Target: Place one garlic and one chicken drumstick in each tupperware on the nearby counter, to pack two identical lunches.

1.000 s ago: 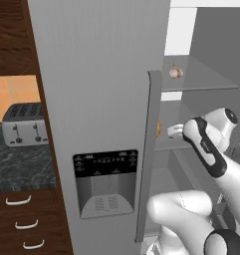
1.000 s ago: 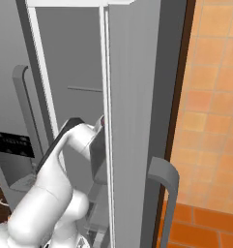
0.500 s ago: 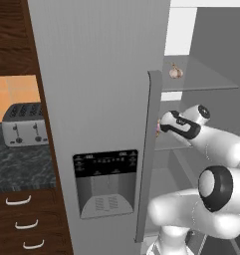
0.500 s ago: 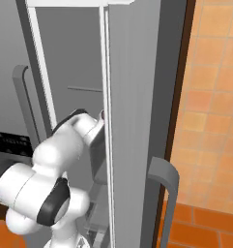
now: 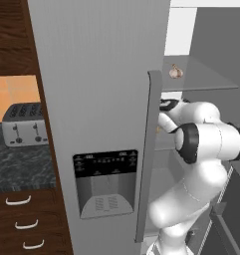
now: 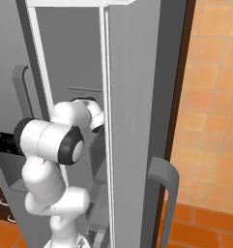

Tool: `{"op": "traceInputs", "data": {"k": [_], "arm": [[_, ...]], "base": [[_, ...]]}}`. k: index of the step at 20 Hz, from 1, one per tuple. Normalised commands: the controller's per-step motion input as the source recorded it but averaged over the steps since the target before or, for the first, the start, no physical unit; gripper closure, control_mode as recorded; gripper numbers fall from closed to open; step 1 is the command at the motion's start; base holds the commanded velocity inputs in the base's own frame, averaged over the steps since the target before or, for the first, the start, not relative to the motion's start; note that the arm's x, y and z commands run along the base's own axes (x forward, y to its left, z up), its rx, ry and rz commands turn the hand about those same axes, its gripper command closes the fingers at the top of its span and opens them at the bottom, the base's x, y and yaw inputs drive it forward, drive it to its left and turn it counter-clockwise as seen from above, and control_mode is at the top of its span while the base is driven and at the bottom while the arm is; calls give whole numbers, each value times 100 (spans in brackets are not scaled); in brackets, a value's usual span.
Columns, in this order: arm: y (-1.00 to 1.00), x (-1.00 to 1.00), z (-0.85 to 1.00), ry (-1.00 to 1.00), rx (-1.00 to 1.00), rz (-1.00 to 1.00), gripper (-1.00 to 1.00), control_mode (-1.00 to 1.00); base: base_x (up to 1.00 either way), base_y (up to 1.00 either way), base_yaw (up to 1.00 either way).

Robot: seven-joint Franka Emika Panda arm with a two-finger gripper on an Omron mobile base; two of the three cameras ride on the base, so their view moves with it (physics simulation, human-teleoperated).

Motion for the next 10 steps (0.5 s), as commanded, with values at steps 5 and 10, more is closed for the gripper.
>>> {"op": "traceInputs", "data": {"k": [5, 10], "arm": [[-8, 45, -88, 2, -8, 1, -100, -100], [-92, -93, -95, 24, -3, -6, -100, -100]], "base": [[0, 0, 0], [0, 0, 0]]}}
